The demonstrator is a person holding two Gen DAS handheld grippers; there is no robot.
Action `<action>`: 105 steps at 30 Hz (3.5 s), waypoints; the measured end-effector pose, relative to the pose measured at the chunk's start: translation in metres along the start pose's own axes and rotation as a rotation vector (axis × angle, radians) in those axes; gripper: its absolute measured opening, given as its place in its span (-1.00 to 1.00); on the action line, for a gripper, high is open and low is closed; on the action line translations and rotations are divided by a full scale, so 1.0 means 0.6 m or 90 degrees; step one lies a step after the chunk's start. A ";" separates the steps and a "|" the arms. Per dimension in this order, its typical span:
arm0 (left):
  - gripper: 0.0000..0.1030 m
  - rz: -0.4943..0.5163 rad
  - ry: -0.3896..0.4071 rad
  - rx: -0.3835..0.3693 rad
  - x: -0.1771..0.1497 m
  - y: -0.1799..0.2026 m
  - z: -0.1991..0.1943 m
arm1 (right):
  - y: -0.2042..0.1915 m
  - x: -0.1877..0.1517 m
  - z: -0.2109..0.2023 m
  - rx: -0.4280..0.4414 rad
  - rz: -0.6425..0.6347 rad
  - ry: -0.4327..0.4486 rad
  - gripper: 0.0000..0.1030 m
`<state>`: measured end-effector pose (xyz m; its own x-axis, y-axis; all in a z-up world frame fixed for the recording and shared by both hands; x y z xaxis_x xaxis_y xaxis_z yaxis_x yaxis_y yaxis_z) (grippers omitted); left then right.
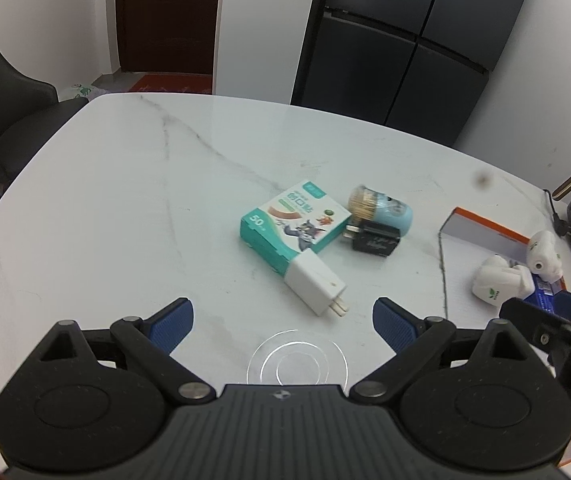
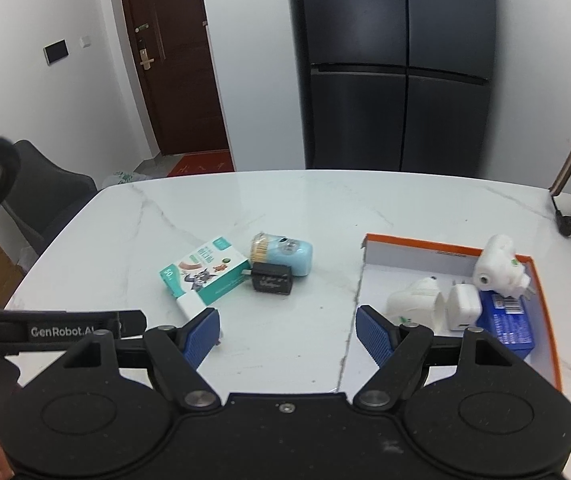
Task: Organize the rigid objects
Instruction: 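Move both tools back toward the teal bandage box and white USB charger, then grasp the white USB charger with the right tool while the left grasps the bandage box, then lift the bandage box with the left tool while the right lifts the USB charger, then carry the bandage box and USB charger over the tray box with both tools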
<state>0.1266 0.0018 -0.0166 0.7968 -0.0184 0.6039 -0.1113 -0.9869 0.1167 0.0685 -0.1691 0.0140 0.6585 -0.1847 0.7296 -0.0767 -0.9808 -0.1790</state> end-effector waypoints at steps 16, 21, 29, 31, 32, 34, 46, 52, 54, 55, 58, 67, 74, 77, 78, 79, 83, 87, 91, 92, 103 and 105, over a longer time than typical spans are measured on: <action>0.93 0.043 -0.024 -0.015 0.031 -0.058 0.049 | -0.072 -0.008 0.083 0.006 -0.003 -0.040 0.73; 0.93 0.043 -0.035 -0.010 0.039 -0.088 0.065 | -0.101 -0.018 0.127 0.014 -0.028 -0.066 0.74; 0.93 0.040 -0.048 -0.011 0.048 -0.127 0.086 | -0.146 -0.020 0.207 0.038 -0.087 -0.090 0.73; 0.93 0.043 -0.051 -0.013 0.051 -0.131 0.093 | -0.152 -0.019 0.225 0.048 -0.099 -0.093 0.72; 0.93 0.045 -0.053 -0.014 0.053 -0.133 0.096 | -0.154 -0.018 0.232 0.054 -0.102 -0.092 0.69; 0.93 0.051 -0.054 -0.018 0.059 -0.133 0.102 | -0.158 -0.018 0.249 0.061 -0.112 -0.094 0.54; 1.00 0.164 -0.059 -0.085 0.086 -0.057 0.179 | -0.111 -0.039 0.227 0.035 -0.038 -0.097 -0.37; 1.00 0.237 -0.065 -0.092 0.086 -0.004 0.234 | -0.078 -0.051 0.167 0.016 0.002 -0.082 -0.38; 1.00 0.247 -0.067 -0.085 0.087 0.006 0.250 | -0.071 -0.053 0.151 0.008 0.011 -0.080 -0.38; 1.00 0.249 -0.070 -0.083 0.088 0.009 0.258 | -0.069 -0.055 0.146 0.005 0.017 -0.080 -0.38; 0.98 0.250 -0.061 -0.074 0.091 0.014 0.270 | -0.062 -0.057 0.129 -0.005 0.027 -0.077 -0.38; 0.38 0.240 -0.044 -0.056 0.056 0.007 0.228 | -0.050 -0.062 0.094 -0.029 0.033 -0.070 -0.38; 0.38 0.187 -0.009 -0.046 -0.009 -0.017 0.098 | -0.056 -0.059 0.072 -0.038 0.025 -0.058 -0.38; 0.38 0.177 0.007 -0.032 -0.025 -0.026 0.046 | -0.062 -0.052 0.055 -0.040 0.019 -0.048 -0.38; 0.38 0.169 0.011 -0.026 -0.032 -0.027 0.030 | -0.064 -0.049 0.050 -0.039 0.016 -0.044 -0.38; 0.38 0.158 0.015 -0.021 -0.034 -0.025 0.019 | -0.065 -0.046 0.045 -0.038 0.013 -0.040 -0.37; 0.38 0.106 0.016 -0.002 -0.055 -0.028 -0.021 | -0.077 -0.043 0.018 -0.029 -0.006 -0.030 -0.38; 0.38 0.091 0.022 0.015 -0.069 -0.021 -0.054 | -0.083 -0.044 -0.007 -0.018 -0.017 -0.026 -0.37; 0.38 0.069 0.039 0.015 -0.070 -0.010 -0.081 | -0.080 -0.040 -0.032 -0.009 -0.022 -0.015 -0.37; 0.38 0.069 0.046 0.022 -0.070 -0.007 -0.088 | -0.079 -0.039 -0.038 -0.007 -0.021 -0.012 -0.37; 0.38 0.063 0.076 0.029 -0.081 0.044 -0.124 | -0.044 -0.038 -0.103 -0.012 -0.014 0.019 -0.38; 0.38 0.068 0.078 0.020 -0.082 0.056 -0.127 | -0.035 -0.039 -0.113 -0.014 -0.010 0.024 -0.37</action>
<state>0.0382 -0.0183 0.0177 0.7033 -0.1051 0.7030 -0.1706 -0.9851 0.0234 0.0043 -0.1483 0.0454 0.6316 -0.1706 0.7563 -0.0834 -0.9848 -0.1525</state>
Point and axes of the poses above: each gripper's, at about its wrist camera, not at the fingertips, and z roughly the way its jaws point, y to its right, x to its top, the point moved 4 cm from there along z, roughly the way its jaws point, and after that the axes turned 1 degree about z, right-handed, at the moved point
